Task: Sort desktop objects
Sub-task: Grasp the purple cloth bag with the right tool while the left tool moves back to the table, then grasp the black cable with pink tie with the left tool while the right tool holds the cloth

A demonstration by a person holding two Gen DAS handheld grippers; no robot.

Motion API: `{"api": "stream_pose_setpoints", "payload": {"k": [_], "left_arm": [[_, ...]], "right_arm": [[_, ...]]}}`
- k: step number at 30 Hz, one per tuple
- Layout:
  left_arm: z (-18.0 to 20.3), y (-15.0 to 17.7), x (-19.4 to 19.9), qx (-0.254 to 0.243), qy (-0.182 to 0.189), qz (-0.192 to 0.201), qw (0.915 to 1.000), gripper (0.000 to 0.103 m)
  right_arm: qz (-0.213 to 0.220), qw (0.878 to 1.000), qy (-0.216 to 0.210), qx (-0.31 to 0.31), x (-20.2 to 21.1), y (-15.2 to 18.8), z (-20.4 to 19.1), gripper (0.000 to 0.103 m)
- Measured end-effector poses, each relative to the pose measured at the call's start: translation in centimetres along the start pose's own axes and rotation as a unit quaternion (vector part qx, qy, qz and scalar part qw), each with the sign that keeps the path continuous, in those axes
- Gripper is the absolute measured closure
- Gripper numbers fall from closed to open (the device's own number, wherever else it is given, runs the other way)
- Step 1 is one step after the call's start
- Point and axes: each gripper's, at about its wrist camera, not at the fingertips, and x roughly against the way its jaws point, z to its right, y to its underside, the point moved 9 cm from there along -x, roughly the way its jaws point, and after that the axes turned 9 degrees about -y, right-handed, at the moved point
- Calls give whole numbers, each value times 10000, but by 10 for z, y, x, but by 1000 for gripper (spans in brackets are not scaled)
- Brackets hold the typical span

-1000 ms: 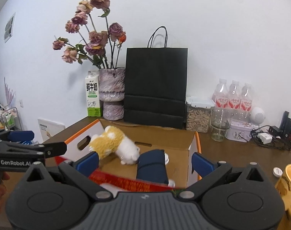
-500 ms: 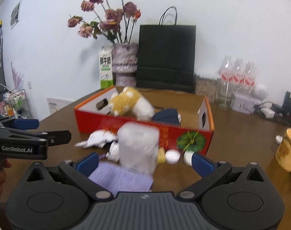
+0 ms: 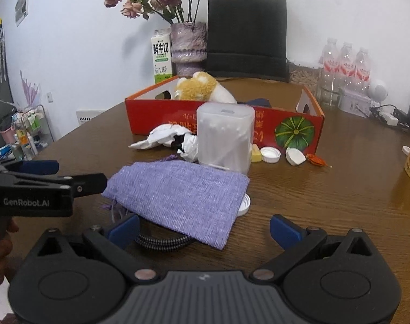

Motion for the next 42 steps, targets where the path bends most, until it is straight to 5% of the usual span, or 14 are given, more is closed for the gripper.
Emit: {"api": "stream_pose_setpoints", "payload": {"k": [17,27,31,40,42], "left_arm": [[-41,-10,-13,254,-300,-40,9992,0],[-60,-5,-19,429,-297,-112,9986,0],[-63,-4,-20,457,-298,-129,9984,0],[-65,-4,-16,464,-329,-95,9983,0],[-65,-5,-15,451,-349,-76,9983,0]], "right_arm": [[-82,9995,-165,263,-57,-27,-28,2],[-68,9994,-339,42,-62,-25,-31,27],[27,9986,-537,-19,-57,-28,-34,63],[147,9973,-719,-76,-50,-31,-38,94],[236,9971,-725,-62,-45,-33,-37,94]]}}
